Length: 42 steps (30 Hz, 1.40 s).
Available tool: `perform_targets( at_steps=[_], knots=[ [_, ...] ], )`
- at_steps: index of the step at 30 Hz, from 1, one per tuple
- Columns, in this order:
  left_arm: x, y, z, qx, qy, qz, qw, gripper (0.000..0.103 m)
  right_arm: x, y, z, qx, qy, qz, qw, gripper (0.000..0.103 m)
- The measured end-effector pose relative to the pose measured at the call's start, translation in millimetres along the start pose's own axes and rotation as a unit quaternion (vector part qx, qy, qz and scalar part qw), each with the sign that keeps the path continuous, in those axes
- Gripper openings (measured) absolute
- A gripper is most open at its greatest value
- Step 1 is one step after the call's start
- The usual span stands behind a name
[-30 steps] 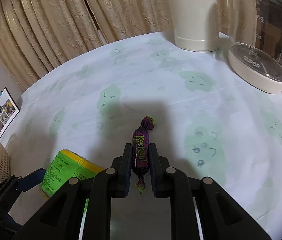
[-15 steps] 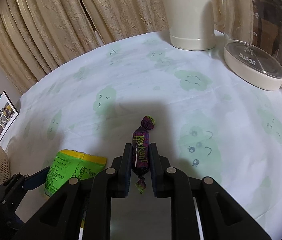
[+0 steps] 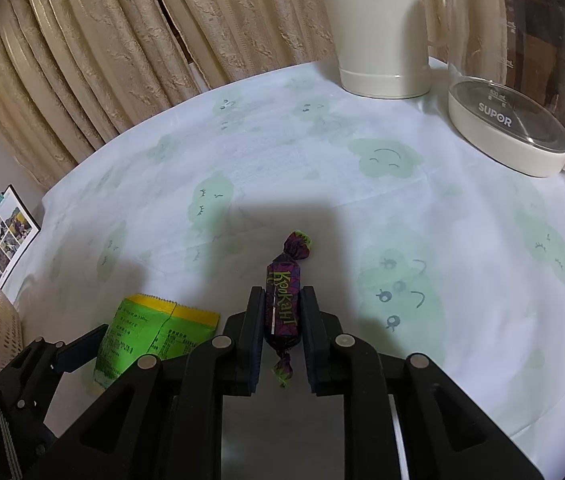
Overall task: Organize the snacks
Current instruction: 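Carry the green bag into the basket and open the left gripper while the right holds the candy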
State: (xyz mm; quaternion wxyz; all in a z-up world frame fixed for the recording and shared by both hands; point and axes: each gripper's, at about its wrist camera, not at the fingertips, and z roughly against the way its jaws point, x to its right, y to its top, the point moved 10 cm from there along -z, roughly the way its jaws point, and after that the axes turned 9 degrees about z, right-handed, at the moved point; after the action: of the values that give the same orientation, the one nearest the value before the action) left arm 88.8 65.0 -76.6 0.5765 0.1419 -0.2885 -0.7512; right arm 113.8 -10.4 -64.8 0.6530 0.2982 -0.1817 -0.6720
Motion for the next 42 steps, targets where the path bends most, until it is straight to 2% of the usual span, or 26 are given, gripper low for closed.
perform_targets(
  at_steps=[6, 22, 34, 42],
  knots=[
    [-2.9, 1.9, 5.6, 0.014, -0.005, 0.010, 0.9998, 0.075, -2.6, 0.8, 2.0, 0.005, 0.007, 0.004, 1.000, 0.017],
    [-30.3, 22.0, 52.6, 0.092, 0.018, 0.055, 0.9941, 0.074, -10.2, 7.6, 14.6, 0.030, 0.033, -0.002, 0.999, 0.017],
    [-74.5, 36.7, 102.6, 0.166, 0.060, 0.101, 0.9791, 0.074, -27.6, 15.6, 29.3, 0.060, 0.098, -0.011, 0.993, 0.016],
    [-111.3, 36.7, 123.6, 0.190, 0.076, 0.143, 0.9684, 0.075, -17.2, 18.0, 32.3, 0.067, 0.097, -0.031, 0.992, 0.016]
  ],
)
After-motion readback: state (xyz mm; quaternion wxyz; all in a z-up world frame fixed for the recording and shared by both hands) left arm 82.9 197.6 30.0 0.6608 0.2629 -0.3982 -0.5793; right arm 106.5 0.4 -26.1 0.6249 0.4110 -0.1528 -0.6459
